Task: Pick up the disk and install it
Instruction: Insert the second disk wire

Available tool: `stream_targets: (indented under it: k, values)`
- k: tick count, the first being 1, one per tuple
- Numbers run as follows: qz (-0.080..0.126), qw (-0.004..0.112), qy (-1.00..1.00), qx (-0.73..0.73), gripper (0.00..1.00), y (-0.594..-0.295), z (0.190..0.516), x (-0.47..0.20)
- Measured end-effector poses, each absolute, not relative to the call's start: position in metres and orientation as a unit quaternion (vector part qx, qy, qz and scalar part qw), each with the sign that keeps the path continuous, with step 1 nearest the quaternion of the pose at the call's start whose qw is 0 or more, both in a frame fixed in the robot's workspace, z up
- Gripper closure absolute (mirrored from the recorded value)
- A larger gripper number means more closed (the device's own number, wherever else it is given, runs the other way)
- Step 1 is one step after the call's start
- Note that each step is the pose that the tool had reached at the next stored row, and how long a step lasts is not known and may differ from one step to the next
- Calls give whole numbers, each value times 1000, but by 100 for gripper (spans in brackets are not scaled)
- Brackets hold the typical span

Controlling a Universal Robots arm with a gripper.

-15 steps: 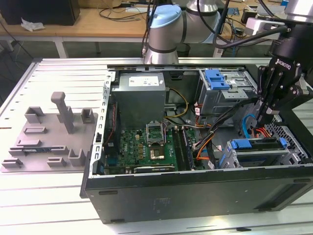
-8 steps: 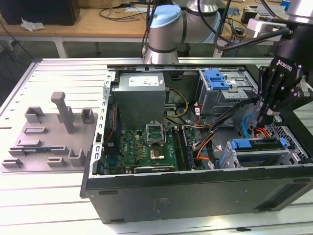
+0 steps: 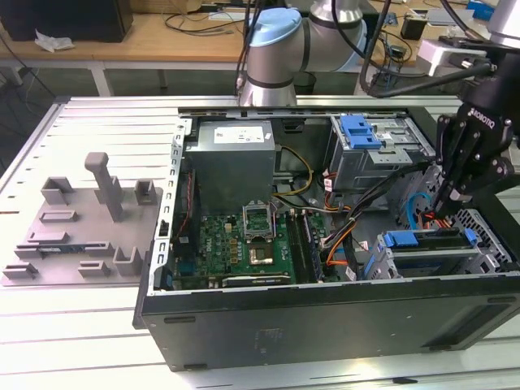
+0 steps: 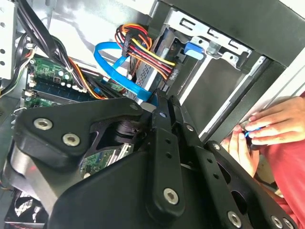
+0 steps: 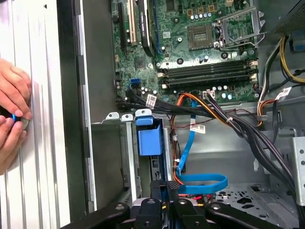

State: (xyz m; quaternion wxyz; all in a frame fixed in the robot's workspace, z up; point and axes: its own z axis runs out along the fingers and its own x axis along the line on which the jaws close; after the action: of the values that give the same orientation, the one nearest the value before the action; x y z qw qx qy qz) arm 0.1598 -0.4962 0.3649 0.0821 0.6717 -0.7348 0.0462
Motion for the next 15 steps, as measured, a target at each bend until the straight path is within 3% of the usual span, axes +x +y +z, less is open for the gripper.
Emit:
stream_targets:
  k: [4, 15]
  values:
    - [46, 68, -736, 672, 84, -503, 365, 157]
    - [38, 59, -737, 673, 84, -506, 364, 151]
